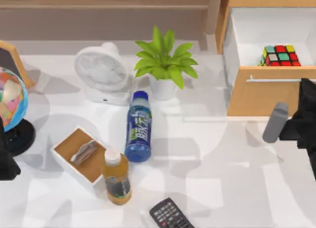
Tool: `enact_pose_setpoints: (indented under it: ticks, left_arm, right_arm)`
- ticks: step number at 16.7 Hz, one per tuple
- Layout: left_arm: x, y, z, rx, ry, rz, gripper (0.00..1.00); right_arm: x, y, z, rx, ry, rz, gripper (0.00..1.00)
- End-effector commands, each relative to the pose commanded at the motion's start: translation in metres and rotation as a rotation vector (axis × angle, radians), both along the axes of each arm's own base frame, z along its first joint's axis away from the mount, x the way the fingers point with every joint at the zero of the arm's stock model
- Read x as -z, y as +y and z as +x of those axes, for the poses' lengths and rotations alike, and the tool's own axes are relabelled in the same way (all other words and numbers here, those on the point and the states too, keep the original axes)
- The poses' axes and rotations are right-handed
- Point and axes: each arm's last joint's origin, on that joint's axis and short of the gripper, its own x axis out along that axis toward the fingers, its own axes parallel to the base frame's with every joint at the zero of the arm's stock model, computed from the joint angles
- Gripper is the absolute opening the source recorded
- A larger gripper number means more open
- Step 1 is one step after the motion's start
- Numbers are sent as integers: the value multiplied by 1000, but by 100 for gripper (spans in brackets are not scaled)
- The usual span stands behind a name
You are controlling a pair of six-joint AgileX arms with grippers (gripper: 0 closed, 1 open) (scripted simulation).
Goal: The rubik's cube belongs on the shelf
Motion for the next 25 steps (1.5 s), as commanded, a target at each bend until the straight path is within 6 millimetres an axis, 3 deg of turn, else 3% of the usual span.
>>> enact_pose_setpoints:
  ticks: [8,18,22,25]
  left_arm:
    - [0,0,0,0,0,0,100]
    - [0,0,0,0,0,0,100]
    - [0,0,0,0,0,0,100]
    - [0,0,0,0,0,0,100]
  right_arm:
    - [0,0,0,0,0,0,98]
    - [0,0,0,0,-2,1,100]
    - [0,0,-18,1,-1,0,100]
    - [0,0,-20,1,-2,0,100]
